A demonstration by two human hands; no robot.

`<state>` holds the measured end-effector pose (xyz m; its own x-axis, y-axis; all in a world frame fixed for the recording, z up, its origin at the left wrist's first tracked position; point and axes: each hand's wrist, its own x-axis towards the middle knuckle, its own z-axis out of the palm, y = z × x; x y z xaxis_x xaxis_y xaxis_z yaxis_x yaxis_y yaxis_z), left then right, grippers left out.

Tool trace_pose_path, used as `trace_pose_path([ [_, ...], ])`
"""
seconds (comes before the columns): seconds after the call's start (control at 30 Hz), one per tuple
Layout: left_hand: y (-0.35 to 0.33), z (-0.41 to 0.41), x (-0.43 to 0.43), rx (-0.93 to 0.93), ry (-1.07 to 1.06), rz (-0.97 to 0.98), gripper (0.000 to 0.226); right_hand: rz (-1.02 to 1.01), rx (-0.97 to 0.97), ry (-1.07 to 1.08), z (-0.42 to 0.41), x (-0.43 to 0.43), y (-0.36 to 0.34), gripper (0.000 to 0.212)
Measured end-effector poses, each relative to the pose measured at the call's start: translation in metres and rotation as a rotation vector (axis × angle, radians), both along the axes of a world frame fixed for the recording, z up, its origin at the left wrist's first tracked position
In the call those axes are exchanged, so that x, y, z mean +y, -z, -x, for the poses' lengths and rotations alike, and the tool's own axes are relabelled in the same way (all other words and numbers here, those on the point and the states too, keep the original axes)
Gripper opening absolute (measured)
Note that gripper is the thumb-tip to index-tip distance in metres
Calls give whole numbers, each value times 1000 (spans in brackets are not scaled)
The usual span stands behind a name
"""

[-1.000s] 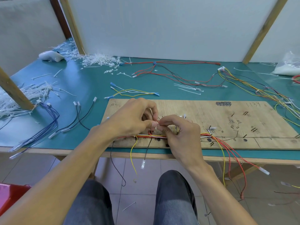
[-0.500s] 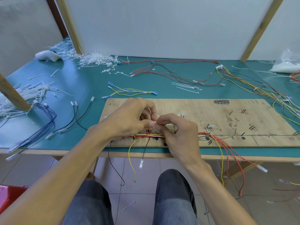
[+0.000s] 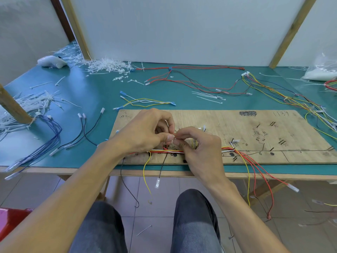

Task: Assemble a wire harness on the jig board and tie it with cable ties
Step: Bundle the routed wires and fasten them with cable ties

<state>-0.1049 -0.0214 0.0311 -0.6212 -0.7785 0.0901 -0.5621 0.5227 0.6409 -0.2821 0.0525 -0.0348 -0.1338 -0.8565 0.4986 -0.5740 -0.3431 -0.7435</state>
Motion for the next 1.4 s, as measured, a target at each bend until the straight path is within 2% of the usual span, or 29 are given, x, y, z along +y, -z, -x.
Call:
trace_pose_path([
  [0.5, 6, 1, 2, 0, -24, 17, 21, 24, 40, -8, 0, 0, 1, 23],
  [0.8, 8, -1, 4, 26, -60, 52, 10, 28, 32, -45, -3, 3, -4, 28],
  [0.97, 7, -2, 4, 41, -60, 45, 7, 25, 93, -44, -2, 0, -4, 16],
  [1.03, 7, -1, 5, 45, -58, 38, 6, -1, 133, -48, -1, -1, -6, 17],
  [1.13, 7, -3, 4, 73, -63, 8, 10, -28, 111, -48, 1, -1, -11, 22],
  [1.4, 7, -5, 5, 103, -91, -37, 24, -77, 131, -95, 3, -1, -24, 16],
])
